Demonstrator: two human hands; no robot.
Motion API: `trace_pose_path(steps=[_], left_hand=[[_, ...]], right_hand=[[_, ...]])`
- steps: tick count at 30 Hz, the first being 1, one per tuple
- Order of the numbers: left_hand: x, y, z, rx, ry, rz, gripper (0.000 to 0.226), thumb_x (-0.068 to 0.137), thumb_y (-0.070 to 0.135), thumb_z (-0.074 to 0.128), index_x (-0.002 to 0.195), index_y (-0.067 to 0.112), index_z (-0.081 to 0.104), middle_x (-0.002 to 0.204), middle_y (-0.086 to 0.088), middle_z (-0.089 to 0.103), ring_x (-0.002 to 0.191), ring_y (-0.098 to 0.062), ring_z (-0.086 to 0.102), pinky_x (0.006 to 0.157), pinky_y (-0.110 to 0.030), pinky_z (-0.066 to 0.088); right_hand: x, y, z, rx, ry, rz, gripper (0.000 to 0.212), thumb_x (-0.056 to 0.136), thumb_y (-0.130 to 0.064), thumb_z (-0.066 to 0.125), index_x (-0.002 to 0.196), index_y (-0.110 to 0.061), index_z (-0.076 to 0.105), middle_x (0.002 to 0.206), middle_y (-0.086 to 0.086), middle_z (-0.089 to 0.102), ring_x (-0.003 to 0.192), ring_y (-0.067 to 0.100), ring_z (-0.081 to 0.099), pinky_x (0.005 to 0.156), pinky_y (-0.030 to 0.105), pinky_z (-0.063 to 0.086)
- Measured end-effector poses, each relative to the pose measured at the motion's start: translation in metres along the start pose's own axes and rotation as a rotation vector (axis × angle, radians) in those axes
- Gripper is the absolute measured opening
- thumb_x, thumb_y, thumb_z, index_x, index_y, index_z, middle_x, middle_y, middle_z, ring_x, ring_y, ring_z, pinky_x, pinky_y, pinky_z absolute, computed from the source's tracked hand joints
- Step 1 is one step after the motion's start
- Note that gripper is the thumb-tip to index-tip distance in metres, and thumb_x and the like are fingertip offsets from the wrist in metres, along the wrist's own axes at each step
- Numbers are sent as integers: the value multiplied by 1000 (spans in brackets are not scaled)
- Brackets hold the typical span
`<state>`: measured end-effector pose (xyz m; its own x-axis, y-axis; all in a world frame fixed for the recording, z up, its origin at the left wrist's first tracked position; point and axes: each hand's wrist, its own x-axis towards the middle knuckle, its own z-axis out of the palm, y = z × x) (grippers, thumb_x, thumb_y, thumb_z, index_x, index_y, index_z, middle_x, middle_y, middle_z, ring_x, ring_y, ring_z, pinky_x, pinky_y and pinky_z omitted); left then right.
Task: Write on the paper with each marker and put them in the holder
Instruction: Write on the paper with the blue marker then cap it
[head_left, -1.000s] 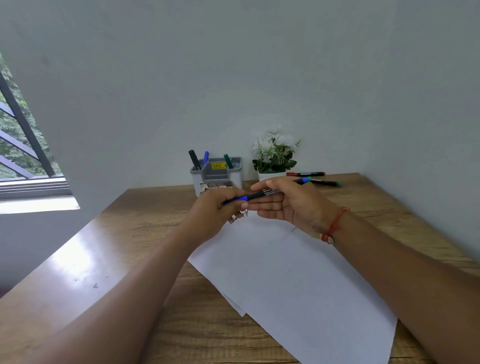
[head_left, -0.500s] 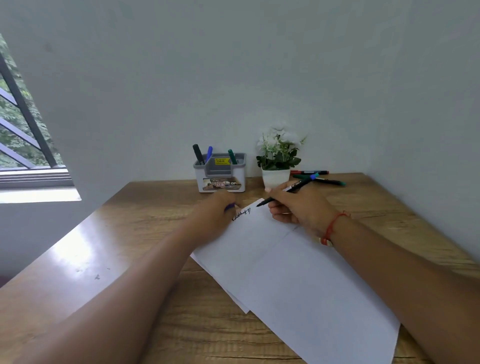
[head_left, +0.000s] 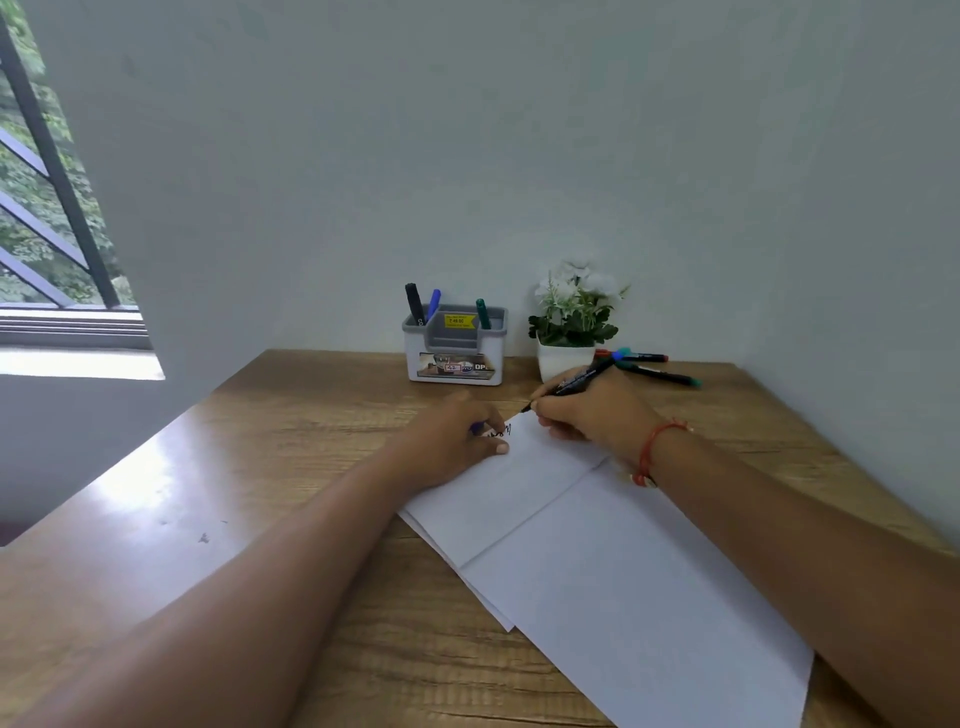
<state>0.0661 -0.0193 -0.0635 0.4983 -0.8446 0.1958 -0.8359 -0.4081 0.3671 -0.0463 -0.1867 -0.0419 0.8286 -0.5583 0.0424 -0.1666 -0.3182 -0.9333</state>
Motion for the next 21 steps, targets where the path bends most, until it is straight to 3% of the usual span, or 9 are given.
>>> trace_pose_path(steps=[4, 8, 17, 21], left_hand=[[0, -1, 1, -7, 0, -2, 30, 92, 39, 65, 119, 25, 66, 107, 0, 56, 90, -13, 51, 83, -30, 46], [2, -2, 2, -8, -6, -8, 31, 92, 39, 65, 120, 25, 66, 110, 0, 56, 94, -13, 51, 86, -30, 46], [4, -3, 2, 8, -15, 2, 29, 92, 38, 65, 118, 24, 66, 109, 0, 56, 93, -13, 51, 86, -31, 47], [5, -4, 3, 10, -25, 0, 29, 91, 40, 65, 117, 26, 66, 110, 0, 57, 95, -14, 53, 86, -30, 47]], right_hand=[[11, 5, 2, -139, -2, -73, 15, 78, -14, 72, 85, -2, 78, 75, 8, 77, 65, 16, 70, 72, 35, 62], [12, 21, 3, -118, -7, -104, 13, 78, -11, 70, 78, 2, 73, 67, 10, 73, 58, 18, 64, 59, 30, 56], [20, 29, 5, -199, 3, -141, 15, 74, -19, 72, 80, -6, 77, 73, 9, 77, 63, 14, 69, 74, 38, 62], [22, 28, 7, -235, 7, -140, 14, 74, -20, 72, 83, -9, 77, 73, 7, 76, 63, 12, 68, 73, 35, 62]])
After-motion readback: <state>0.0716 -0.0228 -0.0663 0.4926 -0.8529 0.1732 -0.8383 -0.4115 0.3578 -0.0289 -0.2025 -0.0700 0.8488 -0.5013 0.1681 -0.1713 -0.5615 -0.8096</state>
